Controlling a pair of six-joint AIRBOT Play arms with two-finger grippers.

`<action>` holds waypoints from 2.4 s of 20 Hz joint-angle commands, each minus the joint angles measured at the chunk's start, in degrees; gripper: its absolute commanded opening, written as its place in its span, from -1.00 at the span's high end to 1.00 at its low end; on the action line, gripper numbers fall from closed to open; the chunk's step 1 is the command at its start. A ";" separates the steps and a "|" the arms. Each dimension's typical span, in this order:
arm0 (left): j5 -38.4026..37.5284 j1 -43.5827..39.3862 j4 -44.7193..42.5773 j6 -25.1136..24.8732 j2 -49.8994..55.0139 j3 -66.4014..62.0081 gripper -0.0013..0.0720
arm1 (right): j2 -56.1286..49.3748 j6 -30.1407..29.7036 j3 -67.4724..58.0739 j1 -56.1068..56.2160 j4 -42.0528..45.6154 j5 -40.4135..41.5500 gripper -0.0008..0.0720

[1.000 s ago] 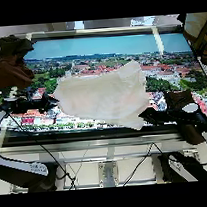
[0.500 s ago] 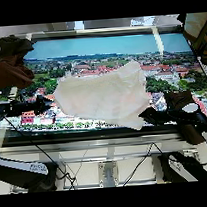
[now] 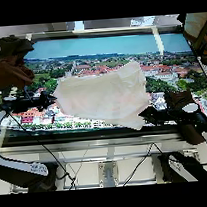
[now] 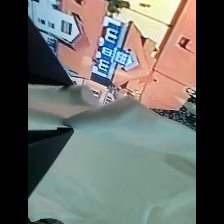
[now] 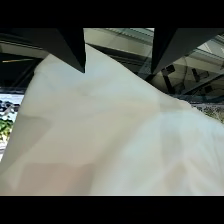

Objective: Fold the shirts.

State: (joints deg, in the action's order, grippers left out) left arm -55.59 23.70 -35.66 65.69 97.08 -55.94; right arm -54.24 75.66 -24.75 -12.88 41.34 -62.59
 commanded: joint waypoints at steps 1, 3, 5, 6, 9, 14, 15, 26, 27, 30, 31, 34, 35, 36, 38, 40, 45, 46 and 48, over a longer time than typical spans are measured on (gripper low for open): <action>2.25 -1.16 -0.94 1.68 0.00 0.00 0.34 | 0.02 -0.02 -0.02 0.00 0.00 -0.92 -0.25; 1.86 -1.18 -1.79 1.66 0.00 0.00 0.34 | 0.02 -0.04 -0.02 0.00 0.02 -0.96 -0.25; 1.84 -1.18 -2.99 1.66 0.00 0.00 0.34 | 0.02 -0.04 -0.02 0.00 0.04 -0.98 -0.25; 1.77 -1.18 -3.15 1.66 0.00 0.00 0.35 | 0.02 -0.04 -0.02 0.00 0.02 -1.01 -0.25; 1.27 -1.18 -3.19 1.60 0.00 0.00 0.62 | 0.02 -0.02 -0.02 0.00 0.04 -1.03 -0.25; -0.33 -1.18 -3.39 1.31 0.00 0.00 0.92 | 0.02 4.55 -0.02 0.00 6.16 -1.11 -0.25; -0.76 -1.18 -3.39 1.31 0.00 0.00 0.92 | 0.02 6.12 -0.02 0.00 8.48 -1.22 -0.25; -3.23 -1.18 -3.37 0.48 0.00 0.00 0.93 | -1.22 14.60 1.31 0.00 13.40 7.34 -0.24; -3.32 -1.18 -3.37 0.48 0.00 0.00 0.92 | -1.81 14.53 2.16 0.00 12.26 7.98 -0.10; -3.65 -1.20 -3.39 0.48 0.00 0.00 0.92 | -2.19 14.29 4.26 0.00 11.15 9.81 0.12; -3.63 -1.18 -3.39 0.46 0.00 0.00 0.92 | -2.19 14.29 4.44 0.00 11.15 9.86 0.12; -3.65 -1.18 -3.39 0.48 0.00 0.00 0.92 | -2.19 14.29 4.63 0.02 10.47 10.05 0.12; -3.65 -1.20 -3.39 0.48 0.00 0.00 0.92 | -2.19 14.29 4.66 0.02 10.38 10.05 0.12; -3.65 -1.20 -3.39 0.48 0.00 0.00 0.92 | -2.19 14.29 4.66 0.02 10.16 10.16 0.12; -3.63 -1.18 -3.39 0.46 0.00 0.00 0.92 | -2.19 14.25 4.66 0.02 9.18 11.04 0.12; -3.61 -1.20 -3.39 0.46 0.00 0.00 0.92 | -2.21 13.68 4.66 0.02 7.65 12.07 0.12; -3.61 -1.18 -3.39 0.42 0.00 0.00 0.92 | -2.23 13.00 4.68 0.04 6.67 12.46 0.12; -3.61 -1.18 -3.39 0.39 0.00 0.00 0.92 | -2.23 13.00 4.70 0.04 6.64 12.41 0.12; -3.58 -1.18 -3.39 0.28 0.00 0.00 0.92 | -2.23 13.00 5.55 0.04 6.05 12.57 0.12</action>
State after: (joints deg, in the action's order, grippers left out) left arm -59.24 22.52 -39.11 66.06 97.12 -55.90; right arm -56.45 88.77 -19.81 -12.88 48.18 -50.26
